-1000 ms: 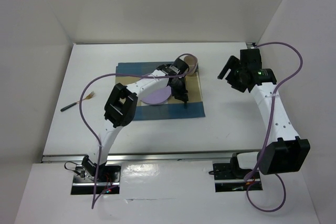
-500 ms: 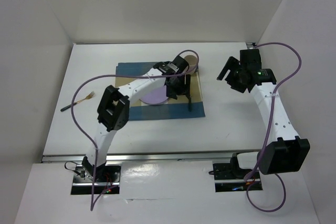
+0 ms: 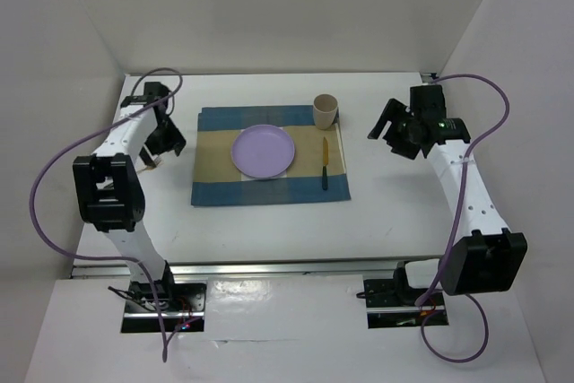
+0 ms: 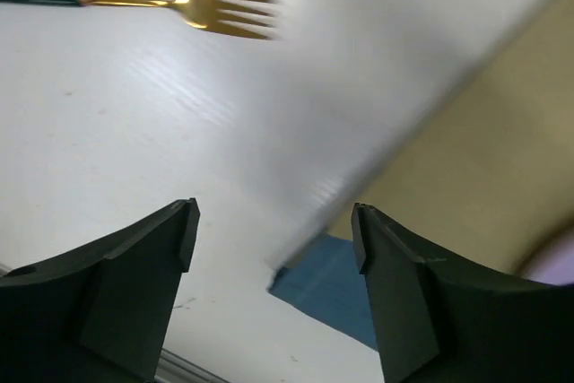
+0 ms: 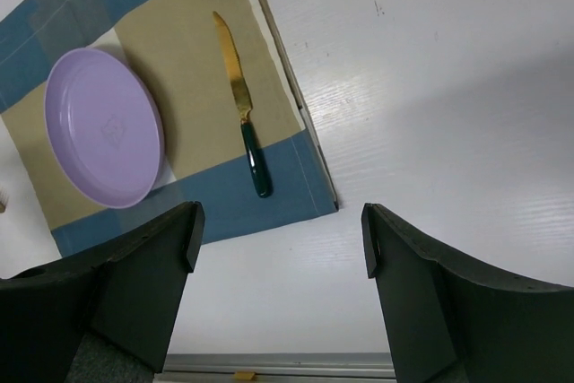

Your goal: Set the dinner table for one person

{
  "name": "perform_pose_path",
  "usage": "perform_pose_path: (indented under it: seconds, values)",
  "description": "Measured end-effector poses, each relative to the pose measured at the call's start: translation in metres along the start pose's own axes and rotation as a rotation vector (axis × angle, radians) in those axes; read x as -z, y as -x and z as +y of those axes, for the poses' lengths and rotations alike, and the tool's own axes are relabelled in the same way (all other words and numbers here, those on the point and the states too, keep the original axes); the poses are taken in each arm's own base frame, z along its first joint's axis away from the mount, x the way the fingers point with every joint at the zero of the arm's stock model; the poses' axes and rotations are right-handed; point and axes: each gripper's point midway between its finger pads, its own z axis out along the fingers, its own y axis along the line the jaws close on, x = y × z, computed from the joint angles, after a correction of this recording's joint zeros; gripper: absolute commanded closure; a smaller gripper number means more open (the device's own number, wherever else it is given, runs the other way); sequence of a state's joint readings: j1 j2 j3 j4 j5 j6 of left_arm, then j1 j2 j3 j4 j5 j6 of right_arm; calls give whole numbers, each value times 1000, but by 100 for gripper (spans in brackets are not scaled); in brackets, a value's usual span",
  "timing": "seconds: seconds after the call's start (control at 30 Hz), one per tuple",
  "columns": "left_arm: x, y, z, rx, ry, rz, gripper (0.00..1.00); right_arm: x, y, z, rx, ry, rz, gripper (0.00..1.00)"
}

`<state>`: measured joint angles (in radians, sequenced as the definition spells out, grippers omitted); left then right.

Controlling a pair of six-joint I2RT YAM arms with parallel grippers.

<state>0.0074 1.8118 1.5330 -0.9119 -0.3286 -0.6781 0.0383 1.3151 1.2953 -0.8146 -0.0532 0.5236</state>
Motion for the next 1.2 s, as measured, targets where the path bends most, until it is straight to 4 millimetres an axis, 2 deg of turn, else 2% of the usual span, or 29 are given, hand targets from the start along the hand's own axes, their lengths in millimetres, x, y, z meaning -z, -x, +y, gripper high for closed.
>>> perform_pose_path:
  seconds: [0.07, 0.2, 0.27, 0.3, 0.37, 0.5, 0.7, 1.0, 1.2]
  values:
    - [-16, 0, 27, 50, 44, 49, 21, -2, -3, 0, 1, 7, 10, 17]
    - [-38, 12, 57, 132, 64, 86, 54, -4, -9, 0, 1, 13, 28, 17]
    - [-48, 21, 63, 155, 54, 101, 69, -6, -13, -1, 0, 16, 41, 17]
    - [-54, 27, 63, 167, 47, 106, 84, -7, -15, -2, 0, 16, 47, 17]
    - [-69, 38, 62, 188, 36, 117, 100, -9, -17, -3, -1, 15, 55, 17]
    - [-95, 48, 54, 203, 26, 140, 100, -9, -18, -4, -2, 14, 57, 17]
    - [-115, 38, 54, 197, 48, 193, 100, -10, -20, -5, -2, 10, 62, 17]
    - [-119, 35, 46, 213, 12, 218, 100, -10, -20, -6, -2, 6, 60, 17]
    - [-118, 37, 22, 242, -43, 230, 100, -10, -20, -6, -3, 4, 59, 17]
